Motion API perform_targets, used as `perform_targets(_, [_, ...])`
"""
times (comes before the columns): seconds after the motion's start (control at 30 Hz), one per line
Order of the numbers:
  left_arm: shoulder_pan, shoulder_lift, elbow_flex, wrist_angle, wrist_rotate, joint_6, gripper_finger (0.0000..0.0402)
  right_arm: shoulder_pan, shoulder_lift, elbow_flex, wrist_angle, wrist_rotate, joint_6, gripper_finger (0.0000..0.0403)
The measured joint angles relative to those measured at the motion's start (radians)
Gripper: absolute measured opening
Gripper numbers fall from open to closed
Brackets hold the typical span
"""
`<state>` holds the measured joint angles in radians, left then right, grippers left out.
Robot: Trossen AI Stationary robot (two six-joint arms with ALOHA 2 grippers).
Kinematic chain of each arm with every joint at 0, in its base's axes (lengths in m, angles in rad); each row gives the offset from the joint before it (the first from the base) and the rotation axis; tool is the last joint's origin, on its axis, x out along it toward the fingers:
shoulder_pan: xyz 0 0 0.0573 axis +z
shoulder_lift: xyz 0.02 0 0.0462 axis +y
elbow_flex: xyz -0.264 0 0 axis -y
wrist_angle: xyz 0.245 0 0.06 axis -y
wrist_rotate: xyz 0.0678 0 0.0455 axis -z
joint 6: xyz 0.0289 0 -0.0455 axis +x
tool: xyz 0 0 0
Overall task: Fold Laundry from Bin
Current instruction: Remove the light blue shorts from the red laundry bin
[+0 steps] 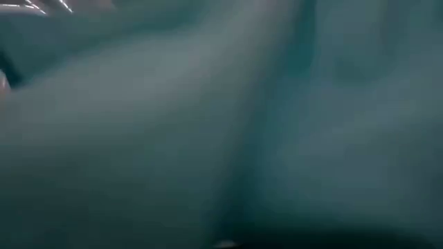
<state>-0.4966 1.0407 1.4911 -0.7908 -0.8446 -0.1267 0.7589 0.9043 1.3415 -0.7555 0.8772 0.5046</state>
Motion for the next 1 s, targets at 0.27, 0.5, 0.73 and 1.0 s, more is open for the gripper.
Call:
perform_targets(0.27, [0.229,0.002,-0.163,-0.175,0.077,-0.175,0.0000,-0.001,-0.011,-0.007,-0.612,0.180,0.536,0.0001])
perform_targets(0.5, [0.414,-0.002,-0.349,-0.123,0.153,-0.154,0.0000,-0.024,-0.088,-0.177,-0.741,0.210,0.697,0.0001])
perform_targets(0.73, [0.559,0.002,-0.458,-0.026,0.218,-0.126,0.0000,-0.149,-0.214,-0.411,-0.733,0.202,0.751,0.0001])
perform_targets(1.0, [0.628,0.022,-0.599,0.336,0.461,-0.026,0.0000,-0.265,-0.305,-0.511,-0.703,0.151,0.749,0.0001])
